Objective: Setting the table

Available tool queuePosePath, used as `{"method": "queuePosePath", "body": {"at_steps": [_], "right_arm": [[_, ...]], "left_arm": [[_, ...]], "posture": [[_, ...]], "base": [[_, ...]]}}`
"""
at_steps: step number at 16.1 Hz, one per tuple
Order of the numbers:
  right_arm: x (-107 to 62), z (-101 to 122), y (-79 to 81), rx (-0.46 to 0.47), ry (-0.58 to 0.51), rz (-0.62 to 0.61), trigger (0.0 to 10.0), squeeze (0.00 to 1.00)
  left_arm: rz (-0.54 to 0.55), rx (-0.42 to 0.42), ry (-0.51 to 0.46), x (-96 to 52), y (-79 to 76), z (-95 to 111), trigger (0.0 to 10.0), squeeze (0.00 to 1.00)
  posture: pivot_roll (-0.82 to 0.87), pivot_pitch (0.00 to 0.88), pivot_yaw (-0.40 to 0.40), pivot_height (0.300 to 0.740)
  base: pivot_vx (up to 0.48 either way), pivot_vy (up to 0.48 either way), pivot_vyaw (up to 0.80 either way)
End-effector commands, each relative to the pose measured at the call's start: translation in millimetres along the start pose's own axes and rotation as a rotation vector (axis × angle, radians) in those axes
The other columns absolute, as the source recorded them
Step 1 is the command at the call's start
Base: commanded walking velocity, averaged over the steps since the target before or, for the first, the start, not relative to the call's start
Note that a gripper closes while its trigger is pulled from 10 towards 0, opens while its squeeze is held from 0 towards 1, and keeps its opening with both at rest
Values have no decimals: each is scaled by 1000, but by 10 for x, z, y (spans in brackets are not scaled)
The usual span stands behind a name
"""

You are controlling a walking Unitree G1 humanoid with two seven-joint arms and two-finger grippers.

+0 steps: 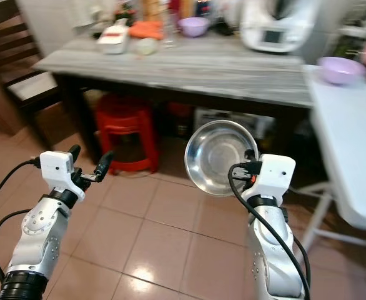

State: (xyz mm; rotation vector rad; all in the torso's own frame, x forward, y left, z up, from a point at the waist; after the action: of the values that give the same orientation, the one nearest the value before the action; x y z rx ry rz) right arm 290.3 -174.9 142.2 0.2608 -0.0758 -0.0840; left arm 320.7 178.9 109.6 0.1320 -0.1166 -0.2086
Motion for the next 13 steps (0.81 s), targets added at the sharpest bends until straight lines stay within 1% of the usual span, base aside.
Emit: {"method": "queuePosePath", "body": {"at_steps": [1, 5, 6, 8, 10, 13], "right_arm": [[10, 81, 23, 3, -36, 8, 10000, 0], [10, 84, 28, 0, -39, 11, 10000, 0], [12, 88, 33, 0, -41, 12, 10000, 0], [14, 89, 37, 1, -43, 14, 10000, 0], [13, 89, 35, -1, -43, 15, 10000, 0], [15, 90, 46, 0, -46, 16, 10000, 0]], "left_arm": [[-7, 8, -8, 11, 10, 28, 10000, 0], [-15, 4, -12, 21, -10, 35, 10000, 0], [-17, 2, -13, 24, -18, 37, 10000, 0], [-20, -2, -13, 21, -33, 30, 10000, 0], [-25, -7, -12, 22, -64, 24, 10000, 0], [-43, -9, -17, 39, -118, 32, 10000, 0]], "posture": [[-18, 0, 25, 740], [-17, 0, 26, 740], [-17, 0, 25, 740], [-18, 0, 25, 740], [-19, 0, 24, 740], [-21, 0, 24, 740]], "base": [[345, 0, 0], [369, 0, 0], [382, 0, 406], [379, 0, 0], [480, 0, 0], [480, 0, 488]]}}
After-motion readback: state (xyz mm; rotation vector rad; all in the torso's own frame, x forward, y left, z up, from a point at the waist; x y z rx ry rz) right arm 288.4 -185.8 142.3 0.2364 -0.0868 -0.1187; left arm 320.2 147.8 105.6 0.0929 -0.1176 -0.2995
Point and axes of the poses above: a point about 5 cm out from each wrist's last joint towards the gripper, its own x axis pointing out of the wrist towards the gripper, its own z axis along the axis of the wrist's last joint, y = z × x, the point moved 2 cm from there along x, pointing out of the wrist towards the gripper, and after that the axes turned 10 degrees about x, right-handed, at the moved point
